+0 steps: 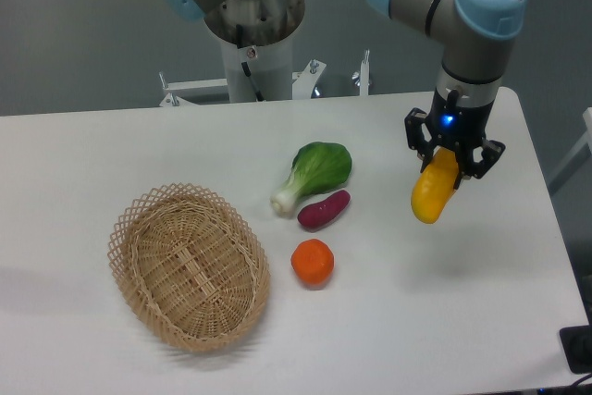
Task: Pick up the mango from the basket
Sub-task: 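Lift the mango out of the basket and carry it up and away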
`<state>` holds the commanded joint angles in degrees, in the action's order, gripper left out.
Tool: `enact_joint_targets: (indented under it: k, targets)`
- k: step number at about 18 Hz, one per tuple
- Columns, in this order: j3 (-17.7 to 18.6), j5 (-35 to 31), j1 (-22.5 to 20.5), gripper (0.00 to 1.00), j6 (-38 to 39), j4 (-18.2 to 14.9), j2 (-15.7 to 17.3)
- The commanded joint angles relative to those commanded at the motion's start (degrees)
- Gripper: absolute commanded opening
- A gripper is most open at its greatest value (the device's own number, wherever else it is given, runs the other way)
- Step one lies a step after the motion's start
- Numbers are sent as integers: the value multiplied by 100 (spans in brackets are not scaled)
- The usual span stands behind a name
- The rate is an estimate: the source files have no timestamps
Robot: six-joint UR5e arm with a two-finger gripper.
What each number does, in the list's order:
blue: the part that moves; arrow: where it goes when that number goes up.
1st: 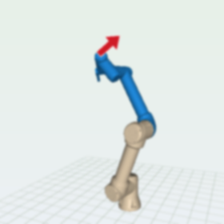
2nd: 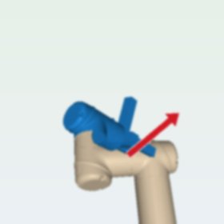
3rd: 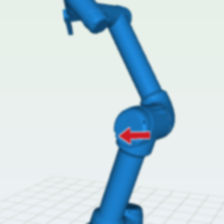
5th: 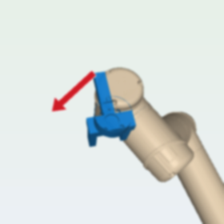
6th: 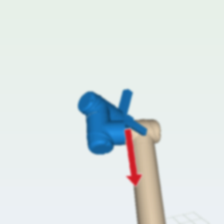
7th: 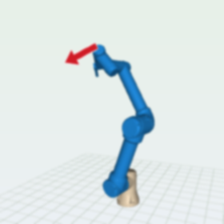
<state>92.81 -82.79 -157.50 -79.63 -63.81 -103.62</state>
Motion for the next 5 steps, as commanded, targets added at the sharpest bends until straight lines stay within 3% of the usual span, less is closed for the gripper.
enact_joint_targets:
  k: [5]
  targets:
    - [-35,17,18,44,0,0,0]
